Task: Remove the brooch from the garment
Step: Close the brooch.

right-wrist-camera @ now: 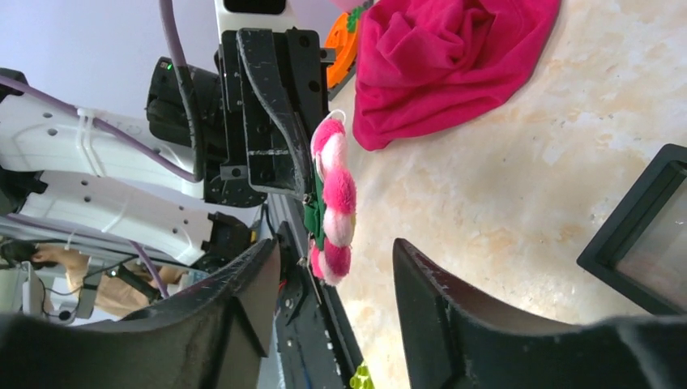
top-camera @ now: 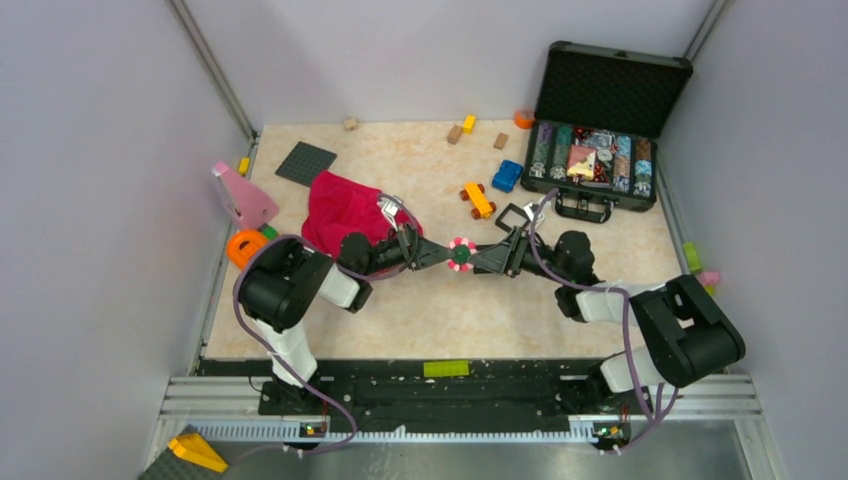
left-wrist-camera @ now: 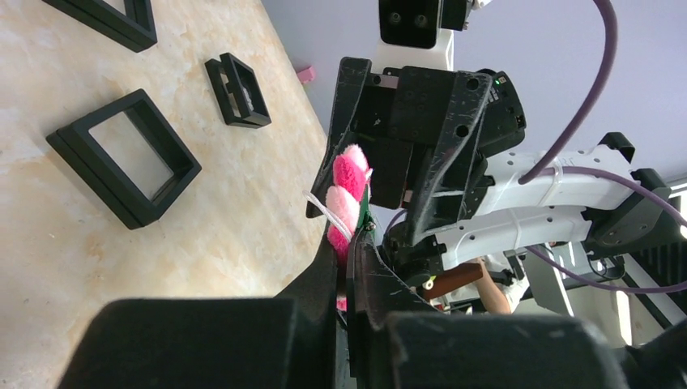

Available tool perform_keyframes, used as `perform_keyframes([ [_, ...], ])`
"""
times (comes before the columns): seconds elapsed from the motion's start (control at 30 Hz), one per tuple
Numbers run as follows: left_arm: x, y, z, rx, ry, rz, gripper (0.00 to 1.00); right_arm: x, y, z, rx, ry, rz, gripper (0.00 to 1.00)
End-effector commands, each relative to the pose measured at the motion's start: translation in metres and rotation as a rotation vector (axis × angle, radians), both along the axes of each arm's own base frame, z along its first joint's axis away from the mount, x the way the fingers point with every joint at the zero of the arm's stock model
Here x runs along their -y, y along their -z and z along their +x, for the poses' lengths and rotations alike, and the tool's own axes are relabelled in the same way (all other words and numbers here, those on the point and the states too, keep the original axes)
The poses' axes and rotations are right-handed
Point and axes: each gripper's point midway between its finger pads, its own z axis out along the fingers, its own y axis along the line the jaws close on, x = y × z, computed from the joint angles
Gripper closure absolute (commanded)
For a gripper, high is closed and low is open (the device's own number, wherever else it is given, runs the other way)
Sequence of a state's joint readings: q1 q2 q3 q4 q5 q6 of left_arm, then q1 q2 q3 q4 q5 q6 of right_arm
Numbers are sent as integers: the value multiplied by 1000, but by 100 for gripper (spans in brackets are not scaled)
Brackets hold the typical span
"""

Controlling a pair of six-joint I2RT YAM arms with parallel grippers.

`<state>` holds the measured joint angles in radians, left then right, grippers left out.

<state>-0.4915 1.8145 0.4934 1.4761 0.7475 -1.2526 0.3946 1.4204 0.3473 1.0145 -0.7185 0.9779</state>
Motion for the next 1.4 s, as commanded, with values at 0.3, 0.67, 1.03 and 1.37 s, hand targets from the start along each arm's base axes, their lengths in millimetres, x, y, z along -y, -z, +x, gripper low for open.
perform_keyframes([
  [0.3, -4, -17, 1, 88, -13, 5, 100, 19, 27, -24, 155, -2, -142, 37],
  [0.67, -4, -18, 1, 82, -14, -6, 100, -5, 42, -15, 154, 31, -236, 39],
  [1.03, -6, -17, 2, 92, -44, -9, 100, -32, 15, -15, 162, 47, -94, 43],
  [1.37, -8, -10, 6, 95, -77, 38, 100, -32, -2, -20, 161, 38, -52, 42],
])
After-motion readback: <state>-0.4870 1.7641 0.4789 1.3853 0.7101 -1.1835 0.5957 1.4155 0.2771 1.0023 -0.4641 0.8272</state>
